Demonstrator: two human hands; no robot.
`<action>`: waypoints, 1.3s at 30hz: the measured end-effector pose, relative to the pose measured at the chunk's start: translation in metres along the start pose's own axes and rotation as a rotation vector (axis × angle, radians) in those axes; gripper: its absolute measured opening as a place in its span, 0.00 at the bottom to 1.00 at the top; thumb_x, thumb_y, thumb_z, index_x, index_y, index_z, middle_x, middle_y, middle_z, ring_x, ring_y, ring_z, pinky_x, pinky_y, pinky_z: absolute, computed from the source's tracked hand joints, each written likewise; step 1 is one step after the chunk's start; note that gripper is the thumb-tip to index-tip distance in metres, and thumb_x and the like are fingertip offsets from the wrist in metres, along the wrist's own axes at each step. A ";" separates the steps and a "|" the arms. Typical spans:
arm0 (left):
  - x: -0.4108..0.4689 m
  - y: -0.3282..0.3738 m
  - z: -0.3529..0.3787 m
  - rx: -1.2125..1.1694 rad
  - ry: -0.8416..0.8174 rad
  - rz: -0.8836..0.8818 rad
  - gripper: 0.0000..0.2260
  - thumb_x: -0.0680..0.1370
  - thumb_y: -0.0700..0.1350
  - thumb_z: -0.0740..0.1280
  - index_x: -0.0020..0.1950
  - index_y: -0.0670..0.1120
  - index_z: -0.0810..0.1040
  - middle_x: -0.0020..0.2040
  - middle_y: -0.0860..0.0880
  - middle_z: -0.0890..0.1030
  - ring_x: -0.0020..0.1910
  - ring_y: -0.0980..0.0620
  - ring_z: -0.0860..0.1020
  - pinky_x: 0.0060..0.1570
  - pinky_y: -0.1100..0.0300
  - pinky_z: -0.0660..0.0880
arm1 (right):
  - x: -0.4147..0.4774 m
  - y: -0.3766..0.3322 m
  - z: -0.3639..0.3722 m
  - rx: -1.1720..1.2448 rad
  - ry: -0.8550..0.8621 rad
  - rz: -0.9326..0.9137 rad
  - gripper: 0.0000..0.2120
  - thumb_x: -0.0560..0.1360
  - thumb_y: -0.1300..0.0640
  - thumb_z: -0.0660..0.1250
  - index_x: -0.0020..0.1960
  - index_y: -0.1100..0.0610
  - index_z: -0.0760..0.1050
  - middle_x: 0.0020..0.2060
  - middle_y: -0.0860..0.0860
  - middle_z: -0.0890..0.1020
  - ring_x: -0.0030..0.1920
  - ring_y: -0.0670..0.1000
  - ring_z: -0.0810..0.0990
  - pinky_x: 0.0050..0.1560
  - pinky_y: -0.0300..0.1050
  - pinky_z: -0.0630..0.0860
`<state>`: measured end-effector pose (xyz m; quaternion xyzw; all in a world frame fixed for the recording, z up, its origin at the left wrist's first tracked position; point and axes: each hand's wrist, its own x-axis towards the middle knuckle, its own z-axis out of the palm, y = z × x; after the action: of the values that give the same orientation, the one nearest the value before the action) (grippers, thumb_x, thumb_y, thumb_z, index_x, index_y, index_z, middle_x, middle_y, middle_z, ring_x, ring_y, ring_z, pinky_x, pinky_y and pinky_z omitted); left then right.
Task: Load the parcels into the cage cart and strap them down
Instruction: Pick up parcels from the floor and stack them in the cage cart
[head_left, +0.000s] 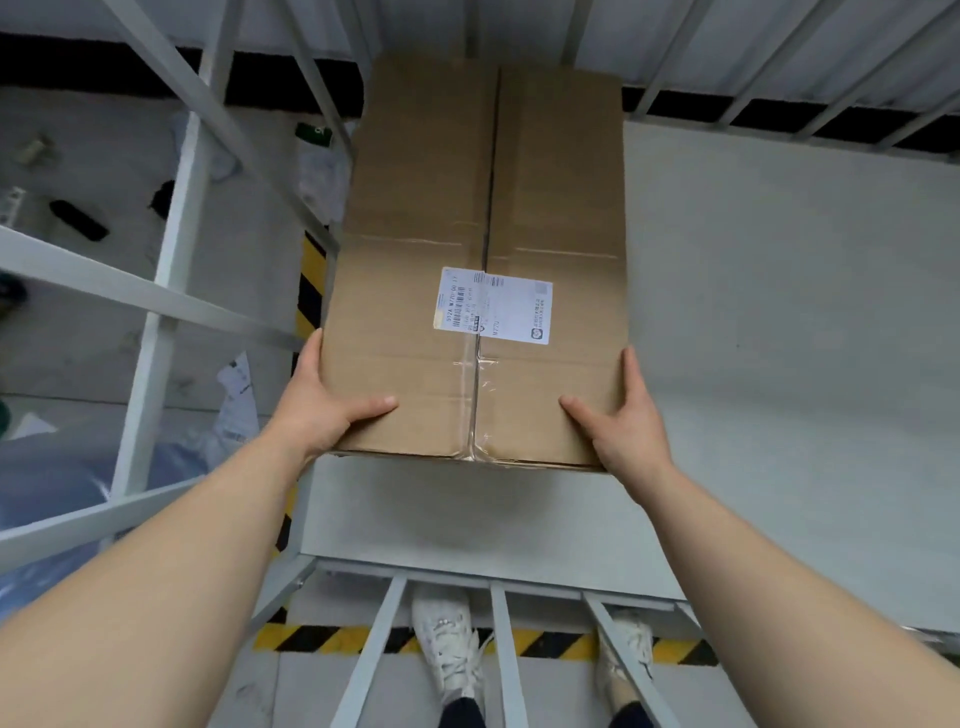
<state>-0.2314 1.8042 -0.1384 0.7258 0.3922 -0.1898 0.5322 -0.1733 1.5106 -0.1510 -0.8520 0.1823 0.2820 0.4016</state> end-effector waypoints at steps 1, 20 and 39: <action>0.004 -0.006 0.001 0.002 0.008 0.001 0.49 0.64 0.41 0.81 0.77 0.53 0.55 0.63 0.55 0.70 0.60 0.53 0.71 0.61 0.59 0.67 | 0.002 0.002 0.005 -0.011 -0.008 0.011 0.46 0.71 0.48 0.73 0.78 0.45 0.47 0.71 0.46 0.68 0.68 0.50 0.70 0.67 0.48 0.69; 0.036 -0.066 0.024 0.383 0.054 -0.078 0.53 0.69 0.44 0.78 0.79 0.56 0.40 0.77 0.45 0.57 0.71 0.42 0.65 0.69 0.46 0.64 | 0.027 0.028 0.037 -0.401 -0.150 0.077 0.47 0.74 0.50 0.70 0.77 0.43 0.37 0.62 0.56 0.73 0.58 0.59 0.75 0.55 0.52 0.75; 0.025 -0.073 0.015 0.436 0.084 -0.162 0.52 0.71 0.45 0.76 0.79 0.53 0.38 0.76 0.42 0.56 0.72 0.41 0.64 0.71 0.49 0.60 | 0.019 0.031 0.054 -0.503 -0.149 0.041 0.47 0.74 0.50 0.70 0.77 0.42 0.38 0.57 0.55 0.75 0.51 0.56 0.76 0.45 0.45 0.68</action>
<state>-0.2705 1.8087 -0.2069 0.7970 0.4206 -0.2817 0.3294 -0.1935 1.5328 -0.2090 -0.8981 0.0937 0.3885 0.1836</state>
